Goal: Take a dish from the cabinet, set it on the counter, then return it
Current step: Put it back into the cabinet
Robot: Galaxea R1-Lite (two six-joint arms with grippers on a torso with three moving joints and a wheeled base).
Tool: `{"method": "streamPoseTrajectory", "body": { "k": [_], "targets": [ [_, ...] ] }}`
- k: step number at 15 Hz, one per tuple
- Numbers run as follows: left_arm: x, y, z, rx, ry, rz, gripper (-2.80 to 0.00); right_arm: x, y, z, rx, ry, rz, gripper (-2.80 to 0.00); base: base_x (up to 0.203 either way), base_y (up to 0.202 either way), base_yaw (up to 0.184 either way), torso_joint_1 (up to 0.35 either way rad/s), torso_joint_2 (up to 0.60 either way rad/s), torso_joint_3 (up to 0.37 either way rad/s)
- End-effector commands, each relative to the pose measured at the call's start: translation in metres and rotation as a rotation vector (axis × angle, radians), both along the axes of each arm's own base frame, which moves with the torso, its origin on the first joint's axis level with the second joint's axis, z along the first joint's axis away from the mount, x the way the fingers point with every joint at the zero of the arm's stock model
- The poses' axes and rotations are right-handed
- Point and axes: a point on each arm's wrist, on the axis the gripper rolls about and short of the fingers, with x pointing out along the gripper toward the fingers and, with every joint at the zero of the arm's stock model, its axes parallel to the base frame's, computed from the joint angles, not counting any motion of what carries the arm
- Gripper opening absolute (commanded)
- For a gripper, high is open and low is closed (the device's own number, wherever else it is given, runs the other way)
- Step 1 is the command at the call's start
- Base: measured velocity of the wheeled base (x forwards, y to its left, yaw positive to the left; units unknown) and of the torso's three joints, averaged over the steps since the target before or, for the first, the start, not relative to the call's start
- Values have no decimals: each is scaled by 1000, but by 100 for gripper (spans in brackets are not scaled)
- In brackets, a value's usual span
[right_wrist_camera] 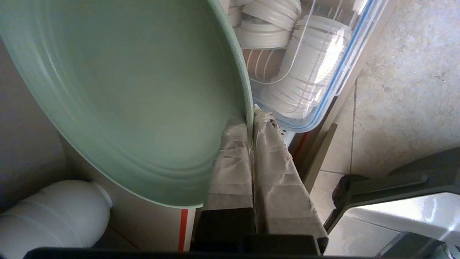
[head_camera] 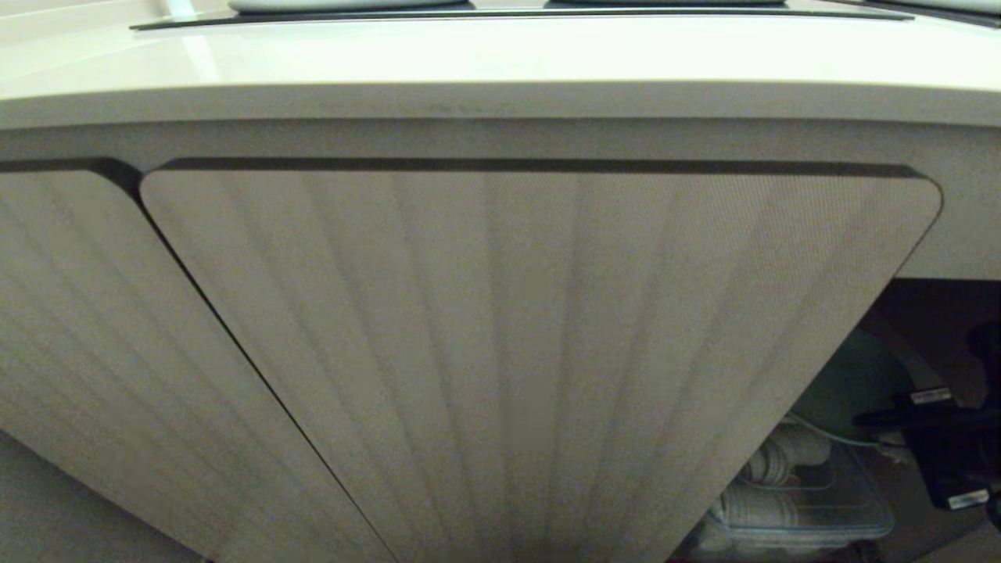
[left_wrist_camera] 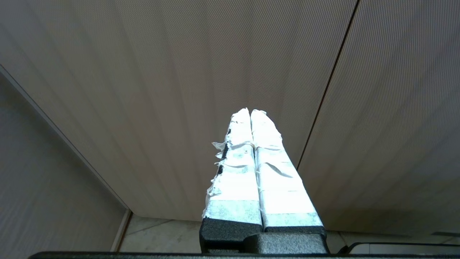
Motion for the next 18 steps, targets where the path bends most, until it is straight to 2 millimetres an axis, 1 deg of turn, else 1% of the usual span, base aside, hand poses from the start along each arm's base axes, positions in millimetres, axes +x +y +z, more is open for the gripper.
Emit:
{"method": "streamPoseTrajectory", "body": {
  "k": [1, 7, 15, 18],
  "targets": [
    [0, 0, 0, -1, 0, 1, -280, 4, -1, -1, 7, 4, -5, -280, 0, 0, 0, 0, 0, 0],
    [0, 0, 0, -1, 0, 1, -280, 10, 1, 0, 2, -23, 7, -280, 0, 0, 0, 0, 0, 0],
    [0, 0, 0, -1, 0, 1, -280, 16, 2, -4, 3, -26, 10, -280, 0, 0, 0, 0, 0, 0],
    [0, 0, 0, -1, 0, 1, -280, 20, 2, -2, 15, -38, -2, -280, 0, 0, 0, 0, 0, 0]
  ]
}}
